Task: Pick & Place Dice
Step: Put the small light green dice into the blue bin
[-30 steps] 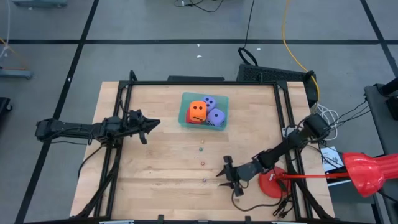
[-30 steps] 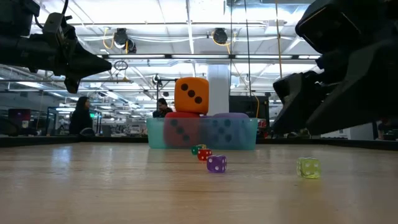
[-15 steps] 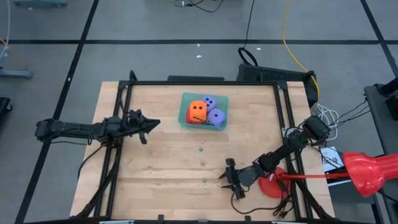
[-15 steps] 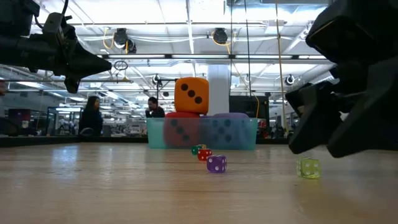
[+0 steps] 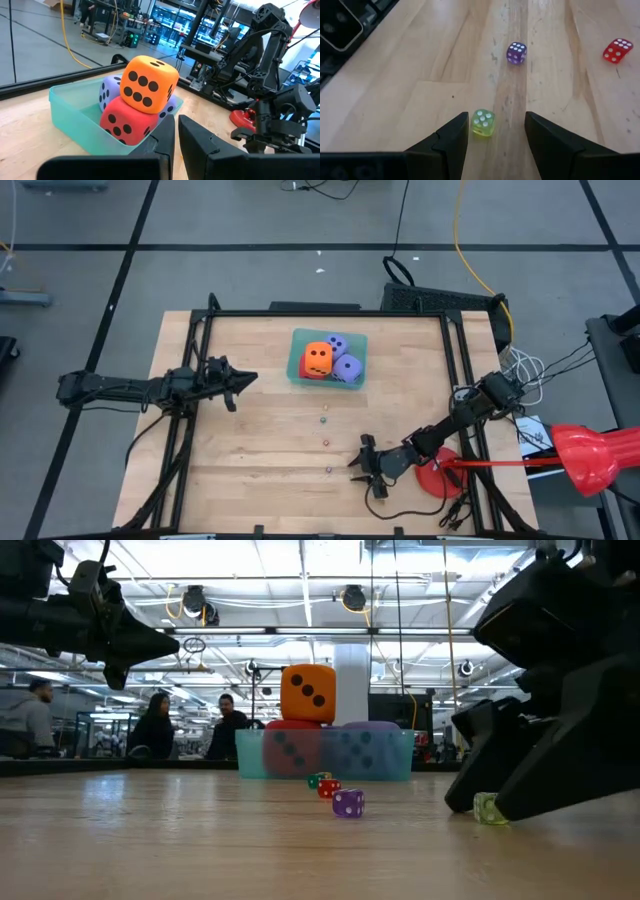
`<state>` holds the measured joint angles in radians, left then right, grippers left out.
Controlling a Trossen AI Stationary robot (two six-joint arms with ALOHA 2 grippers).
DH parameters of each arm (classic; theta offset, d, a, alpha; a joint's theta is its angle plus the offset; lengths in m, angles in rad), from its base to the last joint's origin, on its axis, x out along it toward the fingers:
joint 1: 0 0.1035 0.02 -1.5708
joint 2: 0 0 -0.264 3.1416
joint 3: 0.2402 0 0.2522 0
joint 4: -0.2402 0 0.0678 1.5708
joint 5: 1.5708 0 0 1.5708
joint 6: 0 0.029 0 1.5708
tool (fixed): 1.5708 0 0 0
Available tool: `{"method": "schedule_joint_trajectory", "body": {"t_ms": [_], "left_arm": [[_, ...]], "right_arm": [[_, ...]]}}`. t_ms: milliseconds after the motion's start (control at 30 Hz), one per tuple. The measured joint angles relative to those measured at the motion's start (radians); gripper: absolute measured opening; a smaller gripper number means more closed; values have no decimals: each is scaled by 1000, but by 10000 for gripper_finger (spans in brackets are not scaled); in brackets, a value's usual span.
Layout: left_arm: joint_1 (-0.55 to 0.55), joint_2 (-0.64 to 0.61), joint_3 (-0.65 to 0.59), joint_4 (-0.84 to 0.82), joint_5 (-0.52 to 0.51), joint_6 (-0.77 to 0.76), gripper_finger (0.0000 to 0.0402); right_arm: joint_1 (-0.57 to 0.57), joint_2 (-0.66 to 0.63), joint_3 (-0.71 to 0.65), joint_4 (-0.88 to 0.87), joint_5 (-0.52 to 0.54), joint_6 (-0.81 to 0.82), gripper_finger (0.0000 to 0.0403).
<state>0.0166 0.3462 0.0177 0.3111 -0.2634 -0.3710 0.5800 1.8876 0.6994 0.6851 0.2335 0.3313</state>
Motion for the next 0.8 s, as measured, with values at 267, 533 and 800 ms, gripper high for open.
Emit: {"method": "schedule_joint_trajectory", "body": {"t_ms": [267,533,800], "left_arm": [[0,0,0,0,0,0,33],[0,0,0,0,0,0,33],[0,0,0,0,0,0,33]], "right_arm": [[3,13,0,10,10,45,184],[3,14,0,14,7,28,146],[3,15,0,21,4,31,86]]}}
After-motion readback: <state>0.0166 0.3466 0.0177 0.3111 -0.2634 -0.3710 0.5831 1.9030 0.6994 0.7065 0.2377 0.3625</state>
